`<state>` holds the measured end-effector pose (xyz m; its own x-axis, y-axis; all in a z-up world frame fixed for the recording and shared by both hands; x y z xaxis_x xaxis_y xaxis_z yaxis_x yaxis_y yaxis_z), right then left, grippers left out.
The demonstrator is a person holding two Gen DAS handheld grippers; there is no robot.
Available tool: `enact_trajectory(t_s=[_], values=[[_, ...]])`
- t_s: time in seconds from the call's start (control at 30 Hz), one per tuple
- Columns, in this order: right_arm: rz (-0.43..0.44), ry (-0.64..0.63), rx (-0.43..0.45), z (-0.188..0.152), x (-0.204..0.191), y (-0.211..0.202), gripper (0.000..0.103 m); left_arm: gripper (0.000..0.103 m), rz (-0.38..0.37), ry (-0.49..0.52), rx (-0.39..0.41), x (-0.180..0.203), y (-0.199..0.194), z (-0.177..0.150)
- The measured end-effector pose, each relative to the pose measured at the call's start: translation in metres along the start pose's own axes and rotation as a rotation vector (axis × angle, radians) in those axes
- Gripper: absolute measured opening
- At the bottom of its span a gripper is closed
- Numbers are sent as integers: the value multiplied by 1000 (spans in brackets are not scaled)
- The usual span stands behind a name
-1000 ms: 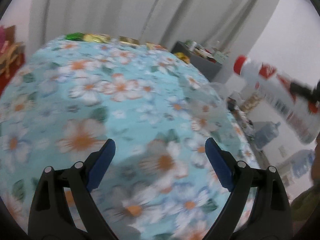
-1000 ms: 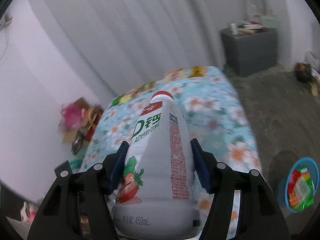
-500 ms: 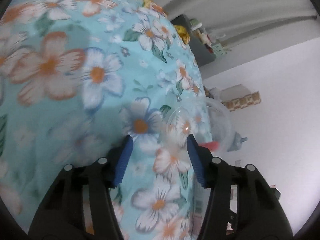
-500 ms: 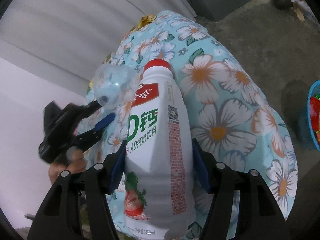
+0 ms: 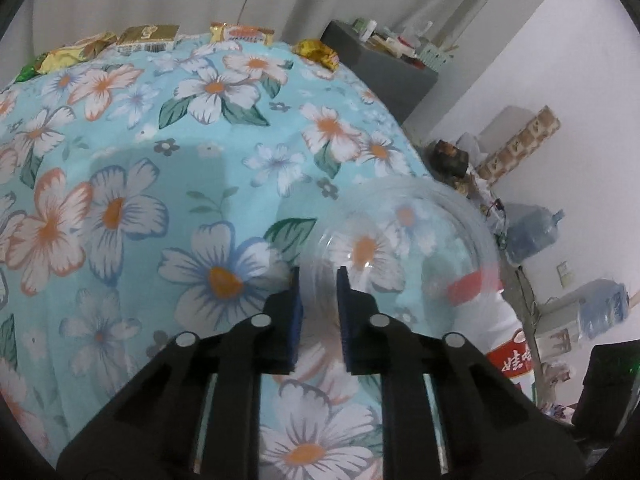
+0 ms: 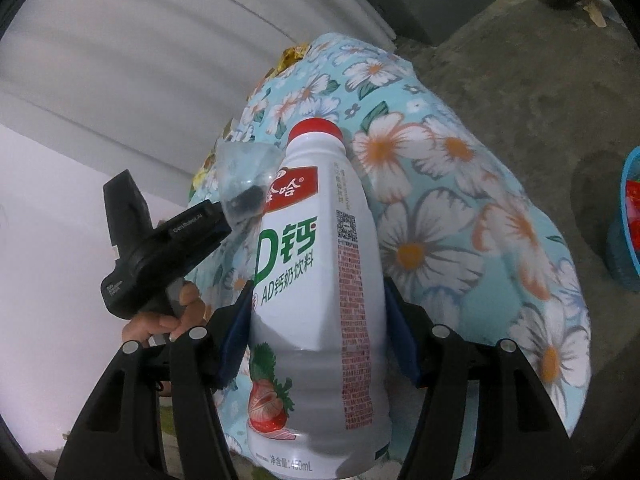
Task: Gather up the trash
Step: 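Grasp the clear plastic cup with the left tool while the right tool holds the bottle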
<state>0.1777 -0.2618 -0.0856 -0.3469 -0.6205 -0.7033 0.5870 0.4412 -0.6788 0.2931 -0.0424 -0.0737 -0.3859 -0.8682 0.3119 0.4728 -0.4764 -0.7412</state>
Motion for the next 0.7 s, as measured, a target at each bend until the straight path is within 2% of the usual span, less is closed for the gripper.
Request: enact_trajectory(t_s=[0.13, 0.23, 0.37, 0.47, 0.57, 0.7], values=[[-8, -4, 8, -3, 2, -10, 59, 5, -6, 14, 31, 5, -25, -7], [-9, -9, 6, -4, 2, -14, 59, 4, -5, 48, 44, 7, -58, -19], [-1, -27, -16, -11, -2, -17, 59, 4, 7, 74, 35, -2, -108, -43], [12, -52, -40, -15, -10, -15, 59, 4, 51, 115, -1, -10, -139, -67], [10, -95, -50, -21, -22, -12, 59, 4, 93, 130, -62, -18, -145, -92], [-77, -133, -63, -23, -30, 3, 60, 4, 106, 76, -75, -28, -134, -111]])
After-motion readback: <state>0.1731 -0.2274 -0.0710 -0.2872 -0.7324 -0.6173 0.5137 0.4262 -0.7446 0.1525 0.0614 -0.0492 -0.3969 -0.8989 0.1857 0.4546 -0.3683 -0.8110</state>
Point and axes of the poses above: each gripper's, at about its wrist camera, not at the fingertips, and y roughly the way its jaws point, x to its right, z to its top, the point moved 1 cm from there along y, roughly the way its jaws point, and after that the axes turned 11 degrees about y, right-handed, at the moved point
